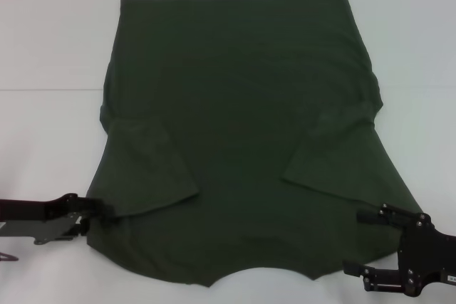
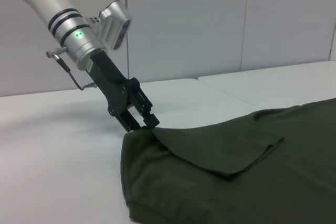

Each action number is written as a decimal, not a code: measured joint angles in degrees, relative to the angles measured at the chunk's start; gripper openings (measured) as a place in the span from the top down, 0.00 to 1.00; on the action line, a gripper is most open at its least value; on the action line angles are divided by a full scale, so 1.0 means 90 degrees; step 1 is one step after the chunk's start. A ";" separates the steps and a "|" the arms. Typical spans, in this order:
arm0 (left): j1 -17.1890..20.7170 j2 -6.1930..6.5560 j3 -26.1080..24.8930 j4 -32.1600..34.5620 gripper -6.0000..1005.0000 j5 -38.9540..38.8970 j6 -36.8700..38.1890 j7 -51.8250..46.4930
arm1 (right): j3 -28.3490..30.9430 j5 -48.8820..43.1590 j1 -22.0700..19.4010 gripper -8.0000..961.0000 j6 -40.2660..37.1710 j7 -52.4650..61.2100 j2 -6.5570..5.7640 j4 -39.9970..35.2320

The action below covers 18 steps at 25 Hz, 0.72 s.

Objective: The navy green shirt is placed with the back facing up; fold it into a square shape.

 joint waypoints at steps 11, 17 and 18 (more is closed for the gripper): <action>-0.0026 -0.0050 0.0283 0.0115 0.73 0.0139 -0.0133 -0.0009 | 0.0101 0.0000 -0.0008 0.05 -0.0011 -0.0006 0.0008 -0.0001; -0.0036 -0.0065 0.0347 0.0129 0.85 0.0139 -0.0144 0.0043 | 0.0151 0.0000 -0.0002 0.05 -0.0039 0.0005 0.0010 0.0000; -0.0036 -0.0067 0.0348 0.0129 0.85 0.0139 -0.0146 0.0062 | 0.0151 0.0000 -0.0002 0.05 -0.0044 0.0006 0.0010 -0.0001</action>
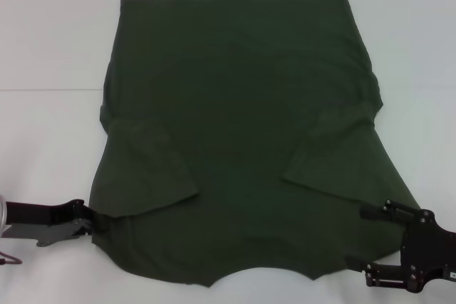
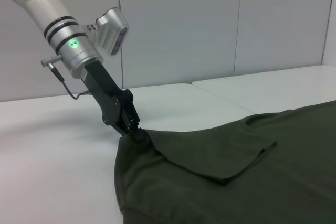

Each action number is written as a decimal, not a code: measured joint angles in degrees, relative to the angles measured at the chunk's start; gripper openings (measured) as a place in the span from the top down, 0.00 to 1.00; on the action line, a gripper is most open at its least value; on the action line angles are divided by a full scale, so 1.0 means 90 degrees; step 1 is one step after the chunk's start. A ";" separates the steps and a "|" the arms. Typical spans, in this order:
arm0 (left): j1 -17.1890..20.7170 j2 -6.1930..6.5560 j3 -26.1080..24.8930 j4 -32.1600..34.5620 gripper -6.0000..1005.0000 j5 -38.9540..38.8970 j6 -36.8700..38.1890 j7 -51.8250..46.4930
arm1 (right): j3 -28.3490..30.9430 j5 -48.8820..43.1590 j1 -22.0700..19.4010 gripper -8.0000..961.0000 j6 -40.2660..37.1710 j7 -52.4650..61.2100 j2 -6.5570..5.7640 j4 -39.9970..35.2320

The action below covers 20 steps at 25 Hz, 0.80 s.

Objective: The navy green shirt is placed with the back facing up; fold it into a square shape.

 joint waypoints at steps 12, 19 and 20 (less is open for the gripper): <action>-0.0018 0.0012 -0.0037 0.0008 0.94 -0.0057 0.0061 0.0254 | 0.0503 -0.0002 -0.0062 0.05 -0.0146 0.2357 -0.0068 -0.0522; -0.0011 0.0041 -0.0070 0.0037 0.95 -0.0060 0.0157 0.0365 | 0.0616 -0.0248 0.0014 0.05 -0.0383 0.6484 -0.0425 -0.1917; -0.0004 0.0040 -0.0075 0.0059 0.95 -0.0059 0.0157 0.0369 | 0.0669 -0.0407 0.0076 0.05 -0.0477 0.6998 -0.0481 -0.2069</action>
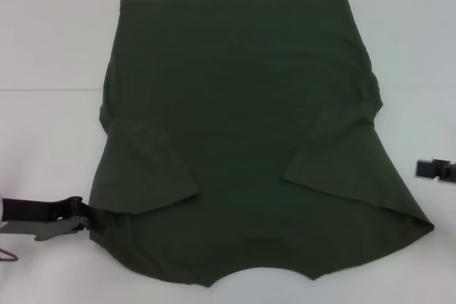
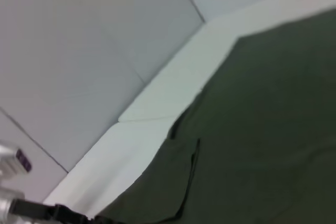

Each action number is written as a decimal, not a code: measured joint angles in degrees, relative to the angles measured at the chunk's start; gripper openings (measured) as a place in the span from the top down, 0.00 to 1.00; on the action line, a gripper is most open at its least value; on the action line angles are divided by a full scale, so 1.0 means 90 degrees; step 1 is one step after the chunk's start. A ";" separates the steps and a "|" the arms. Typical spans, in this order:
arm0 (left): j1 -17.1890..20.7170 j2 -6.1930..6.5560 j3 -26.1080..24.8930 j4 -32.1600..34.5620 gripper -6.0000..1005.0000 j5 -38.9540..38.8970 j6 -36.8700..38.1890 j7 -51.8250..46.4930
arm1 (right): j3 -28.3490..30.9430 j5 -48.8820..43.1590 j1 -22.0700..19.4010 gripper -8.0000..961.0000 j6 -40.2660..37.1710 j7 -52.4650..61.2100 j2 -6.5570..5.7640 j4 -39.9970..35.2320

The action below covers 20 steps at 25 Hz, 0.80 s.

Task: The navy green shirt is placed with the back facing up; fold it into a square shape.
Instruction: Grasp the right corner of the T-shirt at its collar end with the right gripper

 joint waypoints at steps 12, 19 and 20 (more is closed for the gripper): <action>-0.0071 -0.0028 0.0056 0.0107 0.95 0.0044 0.0065 0.0064 | 0.0837 -0.3921 0.1521 0.05 -0.0013 0.3204 -0.0222 -0.0372; -0.0061 -0.0020 0.0062 0.0106 0.95 0.0050 0.0076 0.0085 | 0.0743 -0.4867 0.1820 0.05 0.0394 0.3493 -0.0162 -0.0127; -0.0058 -0.0020 0.0062 0.0107 0.95 0.0050 0.0077 0.0095 | 0.0735 -0.4876 0.1840 0.05 0.0444 0.3495 -0.0159 -0.0034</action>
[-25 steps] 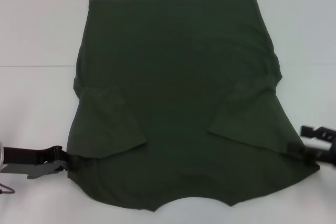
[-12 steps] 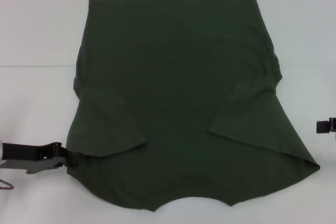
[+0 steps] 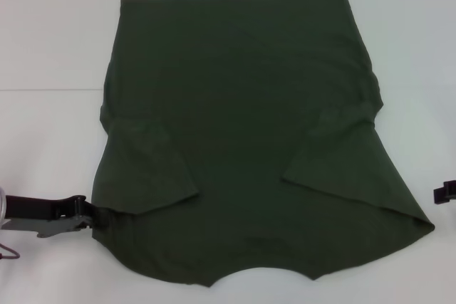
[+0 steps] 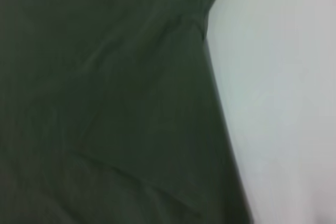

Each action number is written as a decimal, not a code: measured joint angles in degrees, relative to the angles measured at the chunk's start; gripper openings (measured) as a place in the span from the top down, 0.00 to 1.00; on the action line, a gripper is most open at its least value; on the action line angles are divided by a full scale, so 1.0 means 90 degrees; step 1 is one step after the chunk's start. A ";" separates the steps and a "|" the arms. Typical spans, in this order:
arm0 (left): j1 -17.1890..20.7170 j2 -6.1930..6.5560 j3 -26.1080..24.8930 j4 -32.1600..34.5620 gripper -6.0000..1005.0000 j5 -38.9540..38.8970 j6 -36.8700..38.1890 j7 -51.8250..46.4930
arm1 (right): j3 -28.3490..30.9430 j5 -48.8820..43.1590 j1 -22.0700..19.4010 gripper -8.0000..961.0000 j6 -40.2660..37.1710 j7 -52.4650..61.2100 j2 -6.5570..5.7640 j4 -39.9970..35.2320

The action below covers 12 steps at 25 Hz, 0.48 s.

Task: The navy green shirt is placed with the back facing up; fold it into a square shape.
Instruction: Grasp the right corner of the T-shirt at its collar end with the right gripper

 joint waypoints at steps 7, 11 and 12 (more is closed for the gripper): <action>-0.0003 -0.0020 0.0000 -0.0006 0.95 -0.0003 0.0008 0.0114 | -0.0125 -0.0027 0.0082 0.05 0.0292 -0.0005 0.0000 0.0494; 0.0013 -0.0023 0.0000 -0.0007 0.95 -0.0020 0.0014 0.0144 | -0.0248 -0.0022 0.0114 0.05 0.0409 -0.0036 -0.0002 0.0710; 0.0015 -0.0023 -0.0001 -0.0006 0.95 -0.0028 0.0015 0.0145 | -0.0273 -0.0019 0.0125 0.05 0.0424 -0.0053 0.0002 0.0736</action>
